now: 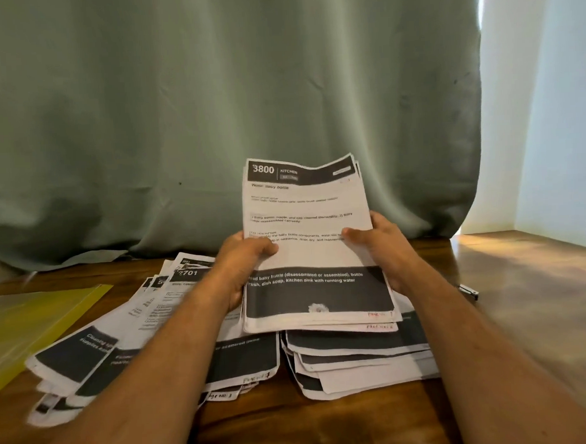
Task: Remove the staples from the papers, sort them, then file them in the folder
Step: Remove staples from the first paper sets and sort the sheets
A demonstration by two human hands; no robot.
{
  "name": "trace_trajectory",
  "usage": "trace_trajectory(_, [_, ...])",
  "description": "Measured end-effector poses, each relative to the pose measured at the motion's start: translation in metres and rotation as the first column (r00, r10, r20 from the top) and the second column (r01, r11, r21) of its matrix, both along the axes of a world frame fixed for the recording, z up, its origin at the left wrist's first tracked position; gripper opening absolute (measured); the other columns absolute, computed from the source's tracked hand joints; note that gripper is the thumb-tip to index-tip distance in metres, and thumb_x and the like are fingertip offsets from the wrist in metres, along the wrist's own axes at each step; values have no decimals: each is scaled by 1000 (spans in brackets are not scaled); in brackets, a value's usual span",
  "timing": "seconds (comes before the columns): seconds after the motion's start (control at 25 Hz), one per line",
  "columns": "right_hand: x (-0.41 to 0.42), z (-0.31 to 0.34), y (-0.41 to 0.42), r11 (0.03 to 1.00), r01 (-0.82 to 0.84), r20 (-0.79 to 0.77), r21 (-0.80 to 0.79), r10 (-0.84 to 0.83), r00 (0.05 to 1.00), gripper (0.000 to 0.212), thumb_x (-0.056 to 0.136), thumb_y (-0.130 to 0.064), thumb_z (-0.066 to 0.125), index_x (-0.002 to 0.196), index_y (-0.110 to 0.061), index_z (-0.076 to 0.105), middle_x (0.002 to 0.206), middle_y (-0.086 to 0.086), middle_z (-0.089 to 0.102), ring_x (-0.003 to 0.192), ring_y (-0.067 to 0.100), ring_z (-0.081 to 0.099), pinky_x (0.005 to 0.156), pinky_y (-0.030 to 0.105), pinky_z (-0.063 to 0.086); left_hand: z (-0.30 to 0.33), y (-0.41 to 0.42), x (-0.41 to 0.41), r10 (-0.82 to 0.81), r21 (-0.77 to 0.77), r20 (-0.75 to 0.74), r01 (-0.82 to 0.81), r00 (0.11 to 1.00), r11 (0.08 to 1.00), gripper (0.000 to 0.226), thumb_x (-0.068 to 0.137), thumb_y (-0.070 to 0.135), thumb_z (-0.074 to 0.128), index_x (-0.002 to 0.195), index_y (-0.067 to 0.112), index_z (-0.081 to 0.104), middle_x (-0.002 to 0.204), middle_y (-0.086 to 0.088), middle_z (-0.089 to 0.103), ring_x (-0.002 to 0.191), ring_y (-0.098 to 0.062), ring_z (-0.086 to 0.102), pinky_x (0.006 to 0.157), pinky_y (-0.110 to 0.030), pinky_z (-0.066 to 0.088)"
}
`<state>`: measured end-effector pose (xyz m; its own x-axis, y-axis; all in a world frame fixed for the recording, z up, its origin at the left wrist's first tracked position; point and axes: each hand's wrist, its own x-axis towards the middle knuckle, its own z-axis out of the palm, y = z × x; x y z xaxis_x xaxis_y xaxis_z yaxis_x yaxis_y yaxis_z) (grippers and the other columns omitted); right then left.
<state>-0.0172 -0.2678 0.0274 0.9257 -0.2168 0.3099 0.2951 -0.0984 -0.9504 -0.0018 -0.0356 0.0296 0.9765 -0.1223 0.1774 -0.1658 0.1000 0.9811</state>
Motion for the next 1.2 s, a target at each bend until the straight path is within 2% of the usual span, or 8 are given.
trace_trajectory(0.2, [7, -9, 4, 970, 183, 15, -157, -183, 983, 19, 91, -19, 68, 109, -13, 70, 105, 1, 75, 91, 20, 72, 87, 40, 58, -15, 0, -5, 47, -10, 55, -46, 997, 999, 23, 92, 5, 62, 112, 14, 67, 103, -5, 76, 93, -24, 73, 78, -36, 59])
trace_trajectory(0.36, [6, -7, 8, 956, 264, 79, -124, -256, 963, 20, 95, -23, 64, 113, -16, 69, 110, -1, 74, 93, 19, 72, 89, 43, 58, -13, 5, -2, -21, -13, 8, 22, 1000, 1000, 29, 93, 8, 66, 121, 16, 65, 107, -5, 77, 98, -27, 74, 88, -44, 59])
trace_trajectory(0.52, [-8, -1, 10, 999, 37, 40, 13, -37, 999, 18, 97, -23, 63, 113, -17, 68, 105, -2, 76, 89, 18, 74, 79, 36, 59, -8, 6, -3, 47, -59, 66, -43, 997, 997, 27, 94, 3, 61, 116, 19, 64, 104, -3, 76, 93, -21, 73, 67, -31, 59])
trace_trajectory(0.6, [-15, 5, 14, 995, -77, 60, 60, 73, 995, 16, 95, -18, 64, 110, -15, 69, 103, 1, 76, 90, 21, 74, 77, 35, 59, -4, 6, -3, 108, -99, 149, -94, 983, 991, 27, 96, 3, 60, 114, 23, 62, 103, 3, 74, 92, -17, 71, 69, -30, 60])
trace_trajectory(0.72, [-17, 10, 20, 998, -29, 189, 50, 19, 982, 13, 93, -12, 65, 103, -20, 69, 102, -1, 76, 90, 18, 74, 78, 32, 60, -2, 2, -4, 192, -41, 377, -190, 906, 981, 28, 99, 9, 59, 119, 28, 55, 107, 13, 70, 101, -11, 69, 80, -32, 60])
trace_trajectory(0.84, [-19, 13, 24, 999, 52, 305, 14, -53, 951, 13, 93, -17, 66, 103, -26, 66, 104, -5, 76, 92, 16, 73, 80, 34, 59, -2, -4, -7, 207, -62, 511, -205, 834, 977, 32, 100, 13, 57, 125, 31, 50, 112, 14, 69, 103, -8, 69, 79, -31, 60])
trace_trajectory(1.08, [-32, 18, 23, 970, -167, 298, 179, 108, 948, 41, 82, -30, 71, 117, -10, 65, 104, 7, 76, 89, 27, 74, 73, 36, 60, 4, 1, -13, 164, -138, 460, -112, 873, 984, 22, 90, 24, 71, 111, 24, 63, 98, 9, 77, 91, -7, 74, 73, -23, 61])
trace_trajectory(1.2, [-30, 18, 21, 978, -98, 270, 186, 45, 962, 28, 84, -22, 71, 110, -12, 67, 99, 5, 77, 81, 23, 75, 63, 28, 58, 3, 2, -11, 130, -62, 414, -114, 901, 992, 17, 83, 31, 76, 99, 27, 71, 94, 11, 78, 87, -9, 75, 78, -30, 60])
